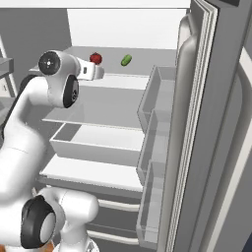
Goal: Move the cucumber and tomato from the second highest shelf to the top shelf to make space. Then, place the pitcher from the counter on the cleared second highest shelf.
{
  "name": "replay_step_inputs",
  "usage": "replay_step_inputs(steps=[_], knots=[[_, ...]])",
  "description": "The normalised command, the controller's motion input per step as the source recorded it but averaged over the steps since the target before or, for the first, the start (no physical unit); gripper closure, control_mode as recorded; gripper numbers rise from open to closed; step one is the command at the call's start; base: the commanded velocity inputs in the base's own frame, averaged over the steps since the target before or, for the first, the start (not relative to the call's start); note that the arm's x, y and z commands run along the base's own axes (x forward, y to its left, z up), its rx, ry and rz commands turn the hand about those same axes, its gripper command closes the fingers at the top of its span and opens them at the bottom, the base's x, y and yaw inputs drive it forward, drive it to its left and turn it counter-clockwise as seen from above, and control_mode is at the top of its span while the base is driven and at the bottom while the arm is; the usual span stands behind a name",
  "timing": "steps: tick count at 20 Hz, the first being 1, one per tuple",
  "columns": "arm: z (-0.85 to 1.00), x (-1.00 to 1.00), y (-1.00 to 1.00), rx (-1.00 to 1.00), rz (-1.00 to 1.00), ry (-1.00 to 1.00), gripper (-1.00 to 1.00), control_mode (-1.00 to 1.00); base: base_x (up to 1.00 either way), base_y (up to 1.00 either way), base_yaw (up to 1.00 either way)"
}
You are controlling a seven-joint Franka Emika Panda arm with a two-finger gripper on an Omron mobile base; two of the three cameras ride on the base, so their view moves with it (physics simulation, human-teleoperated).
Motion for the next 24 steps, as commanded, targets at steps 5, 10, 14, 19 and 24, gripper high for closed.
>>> replay_step_inputs(steps=[5,10,14,19,24], knots=[[-0.43,-1.0,-0.01,-0.08,0.02,0.15,-1.0,-1.0,0.0,0.0,0.0],[-0.37,-0.93,0.0,-0.09,0.0,0.18,-1.0,-1.0,0.0,0.0,0.0],[-0.06,-0.72,-0.11,-0.01,0.03,0.03,-1.0,-1.0,0.0,0.0,0.0],[-0.22,-0.54,-0.14,0.0,0.07,0.0,-1.0,-1.0,0.0,0.0,0.0],[-0.46,-0.42,0.0,0.0,0.04,0.06,-1.0,-1.0,0.0,0.0,0.0]])
